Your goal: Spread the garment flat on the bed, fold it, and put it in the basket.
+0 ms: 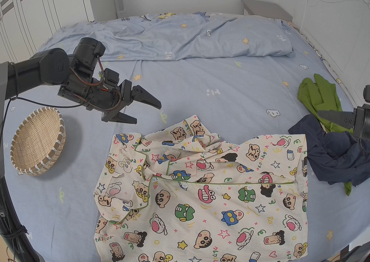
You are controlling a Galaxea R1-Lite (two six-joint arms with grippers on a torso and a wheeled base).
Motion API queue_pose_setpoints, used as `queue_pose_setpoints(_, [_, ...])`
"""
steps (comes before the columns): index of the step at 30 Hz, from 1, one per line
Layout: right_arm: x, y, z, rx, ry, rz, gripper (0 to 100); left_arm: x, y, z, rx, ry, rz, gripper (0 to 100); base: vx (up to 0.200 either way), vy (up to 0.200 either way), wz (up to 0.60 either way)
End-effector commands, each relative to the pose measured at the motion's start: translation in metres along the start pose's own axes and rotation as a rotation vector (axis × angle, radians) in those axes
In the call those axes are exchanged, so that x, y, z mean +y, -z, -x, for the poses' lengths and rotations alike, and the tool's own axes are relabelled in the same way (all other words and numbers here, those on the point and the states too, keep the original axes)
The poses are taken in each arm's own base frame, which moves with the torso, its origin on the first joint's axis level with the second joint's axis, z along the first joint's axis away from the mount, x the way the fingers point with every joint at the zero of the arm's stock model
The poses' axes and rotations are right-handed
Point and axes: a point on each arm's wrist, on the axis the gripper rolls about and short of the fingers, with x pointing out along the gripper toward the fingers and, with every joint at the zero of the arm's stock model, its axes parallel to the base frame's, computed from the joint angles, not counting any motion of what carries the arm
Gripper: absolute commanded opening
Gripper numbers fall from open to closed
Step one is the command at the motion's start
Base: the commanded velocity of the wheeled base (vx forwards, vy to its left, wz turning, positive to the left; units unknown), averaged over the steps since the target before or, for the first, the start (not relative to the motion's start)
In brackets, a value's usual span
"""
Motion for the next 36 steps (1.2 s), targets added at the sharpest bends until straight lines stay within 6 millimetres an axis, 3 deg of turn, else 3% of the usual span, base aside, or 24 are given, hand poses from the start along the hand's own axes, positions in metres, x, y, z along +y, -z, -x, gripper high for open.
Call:
queue_pose_setpoints(1, [-0.019, -0.008, -0.036, -0.022, -0.009, 0.019, 100, 0.017, 0.000, -0.024, -0.029, 0.108, -0.063, 100, 0.000, 0.000, 0.00])
queue_pose_setpoints(12, [-0.017, -0.003, -0.034, -0.046, -0.036, 0.039, 100, 0.008, 0.008, -0.072, -0.078, 0.093, -0.155, 100, 0.000, 0.000, 0.00])
queue_pose_setpoints(16, [-0.017, -0.003, -0.034, -0.045, -0.035, 0.036, 100, -0.009, 0.015, -0.086, -0.053, 0.121, -0.110, 100, 0.000, 0.000, 0.00])
queue_pose_setpoints(19, [-0.017, -0.003, -0.035, -0.044, -0.038, 0.037, 100, -0.009, 0.017, -0.095, -0.049, 0.123, -0.107, 100, 0.000, 0.000, 0.00])
queue_pose_setpoints(20, [-0.017, -0.002, -0.035, -0.042, -0.036, 0.037, 100, -0.005, 0.019, -0.110, -0.063, 0.101, -0.112, 100, 0.000, 0.000, 0.00])
queue_pose_setpoints(22, [-0.017, -0.001, -0.035, -0.039, -0.036, 0.035, 100, 0.001, 0.020, -0.120, -0.069, 0.068, -0.105, 100, 0.000, 0.000, 0.00])
queue_pose_setpoints(26, [-0.018, -0.001, -0.036, -0.035, -0.035, 0.033, 100, 0.001, 0.023, -0.125, -0.054, 0.060, -0.098, 100, 0.000, 0.000, 0.00])
queue_pose_setpoints(36, [-0.018, -0.001, -0.036, -0.035, -0.035, 0.033, 100, 0.003, 0.053, -0.143, 0.051, 0.038, -0.076, 100, 0.000, 0.000, 0.00])
